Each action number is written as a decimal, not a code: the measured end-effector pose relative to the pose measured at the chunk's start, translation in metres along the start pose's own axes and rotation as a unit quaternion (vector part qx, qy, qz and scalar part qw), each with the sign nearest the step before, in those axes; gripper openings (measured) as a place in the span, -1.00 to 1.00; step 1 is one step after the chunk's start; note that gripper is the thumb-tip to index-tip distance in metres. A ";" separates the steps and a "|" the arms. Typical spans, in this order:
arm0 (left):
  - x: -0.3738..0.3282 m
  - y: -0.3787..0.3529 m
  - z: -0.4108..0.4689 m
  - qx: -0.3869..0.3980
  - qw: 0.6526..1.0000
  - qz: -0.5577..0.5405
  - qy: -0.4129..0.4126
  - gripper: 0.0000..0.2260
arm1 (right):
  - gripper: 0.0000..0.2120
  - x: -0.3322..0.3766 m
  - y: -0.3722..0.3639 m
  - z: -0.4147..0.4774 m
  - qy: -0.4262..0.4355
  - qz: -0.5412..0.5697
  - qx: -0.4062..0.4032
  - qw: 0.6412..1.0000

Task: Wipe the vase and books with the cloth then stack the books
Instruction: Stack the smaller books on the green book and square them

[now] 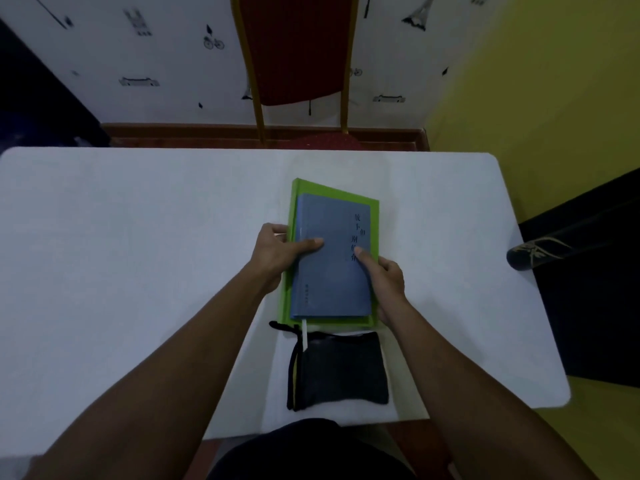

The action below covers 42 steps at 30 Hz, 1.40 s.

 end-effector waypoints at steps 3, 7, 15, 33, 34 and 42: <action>-0.006 0.007 -0.007 0.024 0.998 -0.006 -0.062 -0.28 | -0.42 0.008 0.001 0.004 0.037 0.034 0.007 0.999; -0.026 0.016 -0.019 0.089 0.981 0.053 -0.161 -0.35 | -0.17 0.036 0.006 -0.004 0.132 -0.036 0.016 0.990; -0.019 0.016 -0.023 0.087 0.951 0.132 -0.264 -0.34 | -0.26 0.052 0.022 -0.001 0.227 -0.109 0.056 0.966; 0.018 0.016 -0.021 0.062 0.939 0.192 -0.279 -0.37 | -0.26 0.027 0.020 -0.004 0.238 -0.138 0.031 0.961; 0.018 0.015 -0.021 0.067 0.935 0.203 -0.282 -0.37 | -0.26 0.026 0.020 -0.004 0.238 -0.142 0.031 0.960; 0.019 0.021 -0.018 0.059 0.927 0.229 -0.291 -0.39 | -0.26 0.028 0.019 -0.002 0.250 -0.147 0.025 0.957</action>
Point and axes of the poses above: each hand's wrist, its own z-axis towards the middle knuckle, its own y-axis out of the back of the hand, x = y × z, the point moved 3 cm from there along z, towards the middle knuckle, and after that the axes turned 7 degrees about x, right-handed, at the moved point
